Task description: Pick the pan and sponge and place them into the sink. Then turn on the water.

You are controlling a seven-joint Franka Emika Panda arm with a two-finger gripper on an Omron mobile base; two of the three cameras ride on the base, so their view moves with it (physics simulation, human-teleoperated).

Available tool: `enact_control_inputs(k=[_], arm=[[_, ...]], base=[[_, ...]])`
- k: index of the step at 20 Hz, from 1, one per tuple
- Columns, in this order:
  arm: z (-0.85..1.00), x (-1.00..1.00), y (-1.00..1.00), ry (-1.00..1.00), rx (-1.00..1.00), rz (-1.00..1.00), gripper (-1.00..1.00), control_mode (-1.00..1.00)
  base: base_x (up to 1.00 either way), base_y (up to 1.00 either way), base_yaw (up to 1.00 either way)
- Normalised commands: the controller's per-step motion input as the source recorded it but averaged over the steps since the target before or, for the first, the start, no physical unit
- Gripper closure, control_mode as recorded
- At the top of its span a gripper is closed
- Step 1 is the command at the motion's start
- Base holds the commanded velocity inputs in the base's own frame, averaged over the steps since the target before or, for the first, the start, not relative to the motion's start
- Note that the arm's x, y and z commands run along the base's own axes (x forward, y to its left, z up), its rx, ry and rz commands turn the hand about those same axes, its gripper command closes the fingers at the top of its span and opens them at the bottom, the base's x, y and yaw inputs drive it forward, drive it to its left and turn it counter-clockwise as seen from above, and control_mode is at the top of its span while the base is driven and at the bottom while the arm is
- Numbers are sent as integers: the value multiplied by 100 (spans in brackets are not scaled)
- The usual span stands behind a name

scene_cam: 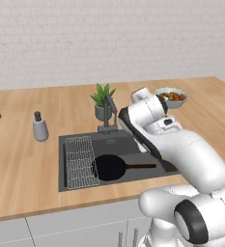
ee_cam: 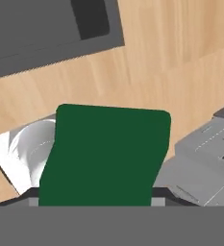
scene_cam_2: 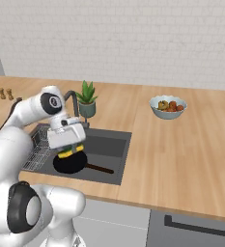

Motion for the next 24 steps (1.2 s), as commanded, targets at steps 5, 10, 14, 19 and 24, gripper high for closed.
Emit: enact_control_inputs(k=[5, 10, 14, 19, 24], arm=[[0, 22, -54, -25, 9, 19, 100, -100], [-3, 47, -27, -19, 22, 28, 100, -100], [-11, 58, -2, -12, 21, 27, 100, -100], [-25, 52, 0, -5, 17, 24, 100, -100], [-45, 31, 1, -5, 7, 19, 100, -100]], base=[[0, 0, 0], [0, 0, 0], [0, 0, 0], [0, 0, 0], [0, 0, 0]])
